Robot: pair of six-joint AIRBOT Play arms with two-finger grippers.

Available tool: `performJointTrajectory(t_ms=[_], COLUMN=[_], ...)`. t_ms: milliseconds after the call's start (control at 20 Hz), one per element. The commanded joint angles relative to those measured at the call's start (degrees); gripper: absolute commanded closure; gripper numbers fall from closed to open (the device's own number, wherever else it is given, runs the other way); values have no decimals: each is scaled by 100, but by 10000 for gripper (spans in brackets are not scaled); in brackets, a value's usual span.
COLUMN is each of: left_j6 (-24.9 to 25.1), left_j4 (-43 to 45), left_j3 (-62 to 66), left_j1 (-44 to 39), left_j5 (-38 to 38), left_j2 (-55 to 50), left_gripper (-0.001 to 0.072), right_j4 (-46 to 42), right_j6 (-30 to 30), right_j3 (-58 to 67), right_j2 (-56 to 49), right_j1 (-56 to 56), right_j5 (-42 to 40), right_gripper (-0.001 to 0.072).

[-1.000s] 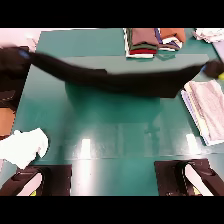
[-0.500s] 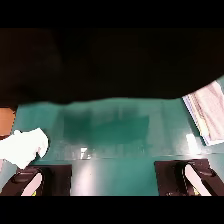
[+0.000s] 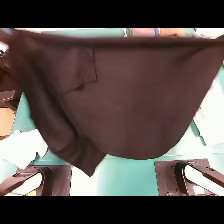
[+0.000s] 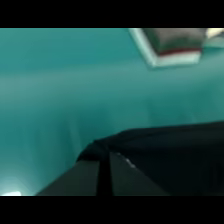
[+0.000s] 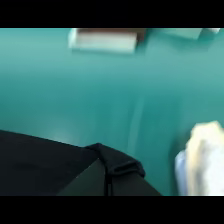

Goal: Fold the shirts.

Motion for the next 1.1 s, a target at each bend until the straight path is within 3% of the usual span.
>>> performJointTrajectory(t_ms=[0,200,400,500,650,850,1050], left_j6=[396,575,616,754,798,828,811], left_j4=[-107,-173,-227,-166,-50,-68,-61], left_j3=[-879,-896,-817,-804,-1034,-1749,-2170], left_j1=[0,0,13,13,13,0,2], left_j5=[22,450,769,382,-26,76,184], left_j2=[-1287,-2472,-2636,-2638,-2638,-2643,-2643], left_gripper=[680,680,679,680,680,680,676], right_j4=[-407,-339,-345,-407,-848,-918,-472], right_j6=[4,87,96,87,85,94,94], right_j3=[-1012,-1029,-114,17,-774,-2050,-2559], right_j2=[-984,-2184,-2909,-2909,-2540,-2103,-2011], right_j1=[407,590,638,638,640,527,503], right_j5=[-396,-931,-879,-664,-623,-1102,-1388], right_gripper=[699,698,698,698,698,698,692])
